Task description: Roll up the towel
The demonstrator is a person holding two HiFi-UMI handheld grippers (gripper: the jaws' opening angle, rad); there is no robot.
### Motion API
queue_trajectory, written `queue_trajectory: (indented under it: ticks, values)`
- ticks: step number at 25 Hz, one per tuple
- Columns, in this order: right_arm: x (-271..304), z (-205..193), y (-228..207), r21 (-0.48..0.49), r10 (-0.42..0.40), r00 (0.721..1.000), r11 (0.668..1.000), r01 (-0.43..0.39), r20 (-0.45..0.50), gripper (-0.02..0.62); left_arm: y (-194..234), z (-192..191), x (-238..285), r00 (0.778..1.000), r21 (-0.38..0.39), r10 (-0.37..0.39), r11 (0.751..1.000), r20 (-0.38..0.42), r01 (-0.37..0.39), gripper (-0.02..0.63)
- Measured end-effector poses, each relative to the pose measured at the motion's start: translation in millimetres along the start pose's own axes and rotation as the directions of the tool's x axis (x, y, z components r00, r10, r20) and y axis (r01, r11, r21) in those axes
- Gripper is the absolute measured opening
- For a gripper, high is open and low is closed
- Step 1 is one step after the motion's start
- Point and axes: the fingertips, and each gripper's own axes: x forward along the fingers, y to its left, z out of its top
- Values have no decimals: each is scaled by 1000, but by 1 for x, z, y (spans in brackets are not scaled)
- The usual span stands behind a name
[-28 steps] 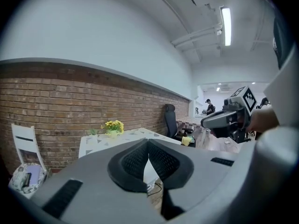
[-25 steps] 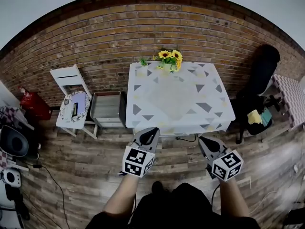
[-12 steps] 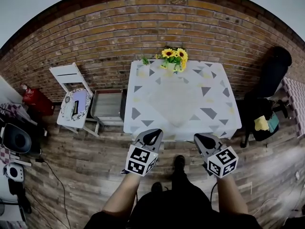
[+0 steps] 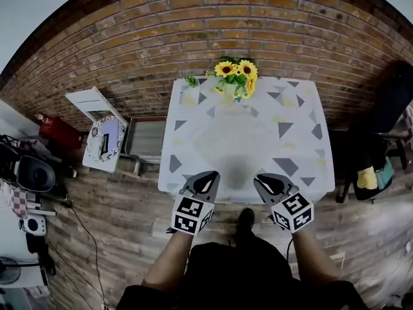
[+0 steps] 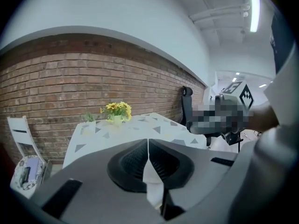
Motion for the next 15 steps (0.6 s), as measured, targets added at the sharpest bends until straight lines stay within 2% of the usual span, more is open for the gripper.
queue_trajectory:
  ticks: [5,9,15]
  values:
    - [22,-17,-6,-34,29,998,999,-31,-64,58,2,-18,14,998,-11,-4,1000,-69,3,21]
    - [35,-41,11,-64,41,987,997,-51,-154,92,2,-46,21,993,-9,-61,998,-105,60,21]
    - [47,-82,38,-118,3,957,992,-39,-290,123,-8,-80,26,979,20,-162,986,-126,166,26]
